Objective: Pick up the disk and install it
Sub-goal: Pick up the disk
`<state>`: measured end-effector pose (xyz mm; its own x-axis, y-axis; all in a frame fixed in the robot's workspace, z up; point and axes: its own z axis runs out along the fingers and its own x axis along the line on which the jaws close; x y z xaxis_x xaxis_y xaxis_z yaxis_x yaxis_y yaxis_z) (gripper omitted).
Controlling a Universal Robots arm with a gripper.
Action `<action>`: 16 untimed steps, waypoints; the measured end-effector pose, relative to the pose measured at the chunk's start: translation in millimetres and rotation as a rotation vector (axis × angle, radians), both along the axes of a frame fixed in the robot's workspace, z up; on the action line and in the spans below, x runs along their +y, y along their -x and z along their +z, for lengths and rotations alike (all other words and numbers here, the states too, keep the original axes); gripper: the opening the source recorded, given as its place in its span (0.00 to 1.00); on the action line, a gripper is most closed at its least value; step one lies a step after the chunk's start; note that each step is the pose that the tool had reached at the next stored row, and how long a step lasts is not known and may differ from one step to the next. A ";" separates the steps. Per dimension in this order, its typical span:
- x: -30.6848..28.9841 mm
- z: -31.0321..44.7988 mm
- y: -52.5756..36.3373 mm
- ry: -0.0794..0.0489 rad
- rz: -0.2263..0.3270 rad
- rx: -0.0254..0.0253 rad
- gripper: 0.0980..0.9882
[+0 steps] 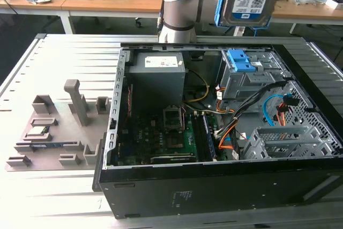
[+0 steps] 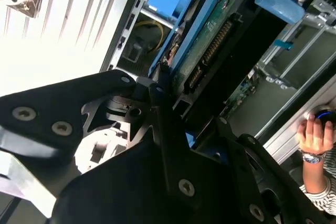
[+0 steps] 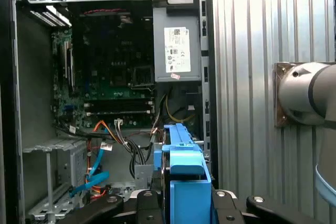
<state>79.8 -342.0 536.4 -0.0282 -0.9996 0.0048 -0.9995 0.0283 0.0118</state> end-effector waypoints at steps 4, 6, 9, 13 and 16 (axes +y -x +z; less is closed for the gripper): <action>0.1 0.0 -13.4 0.000 0.000 0.0000 0.30; 0.2 0.0 -15.3 0.000 0.000 0.0000 0.30; 0.1 0.0 -15.7 0.000 0.000 0.0001 0.30; -0.5 0.0 -15.8 0.000 0.000 0.0000 0.30; -5.0 0.0 -15.8 0.000 0.000 0.0001 0.30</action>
<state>95.6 -347.0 536.5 -0.0282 -0.9996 0.0049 -0.9995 0.0282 0.0119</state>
